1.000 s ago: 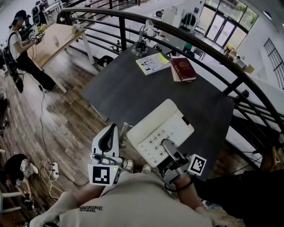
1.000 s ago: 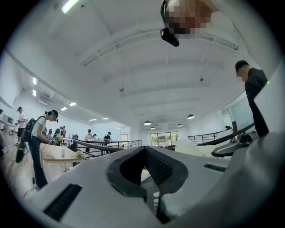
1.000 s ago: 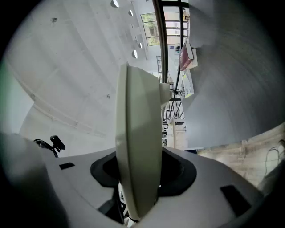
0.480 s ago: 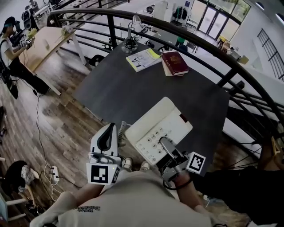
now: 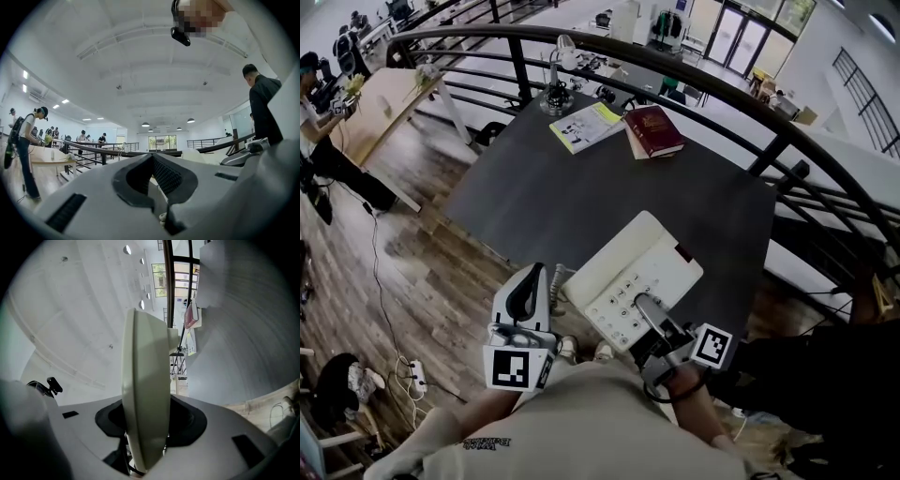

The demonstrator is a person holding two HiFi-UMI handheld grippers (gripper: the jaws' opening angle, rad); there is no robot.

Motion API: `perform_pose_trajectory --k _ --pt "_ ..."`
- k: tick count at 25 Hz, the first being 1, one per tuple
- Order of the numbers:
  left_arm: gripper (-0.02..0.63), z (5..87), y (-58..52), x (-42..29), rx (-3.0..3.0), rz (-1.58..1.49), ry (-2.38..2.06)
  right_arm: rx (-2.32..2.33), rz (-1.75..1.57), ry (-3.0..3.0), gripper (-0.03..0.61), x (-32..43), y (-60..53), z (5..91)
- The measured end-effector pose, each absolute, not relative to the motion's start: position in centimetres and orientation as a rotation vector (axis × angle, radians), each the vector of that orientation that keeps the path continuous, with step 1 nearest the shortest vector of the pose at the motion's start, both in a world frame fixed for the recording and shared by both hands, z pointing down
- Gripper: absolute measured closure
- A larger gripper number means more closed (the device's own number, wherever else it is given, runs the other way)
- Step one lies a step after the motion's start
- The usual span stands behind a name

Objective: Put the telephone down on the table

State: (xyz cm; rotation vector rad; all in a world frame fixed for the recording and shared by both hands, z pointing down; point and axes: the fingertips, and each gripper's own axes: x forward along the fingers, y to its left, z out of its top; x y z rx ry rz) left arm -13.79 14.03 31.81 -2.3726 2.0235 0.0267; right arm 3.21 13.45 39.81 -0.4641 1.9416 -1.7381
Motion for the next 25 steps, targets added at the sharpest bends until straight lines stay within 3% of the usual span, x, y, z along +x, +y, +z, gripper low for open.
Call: perform_pose_trajectory --k 25 --pt "0.611 30.5 10.9 -4.4 -2.391 0.032 1.928 -0.53 -1.644 1.903 0.394 12.1 9.3 39.8"
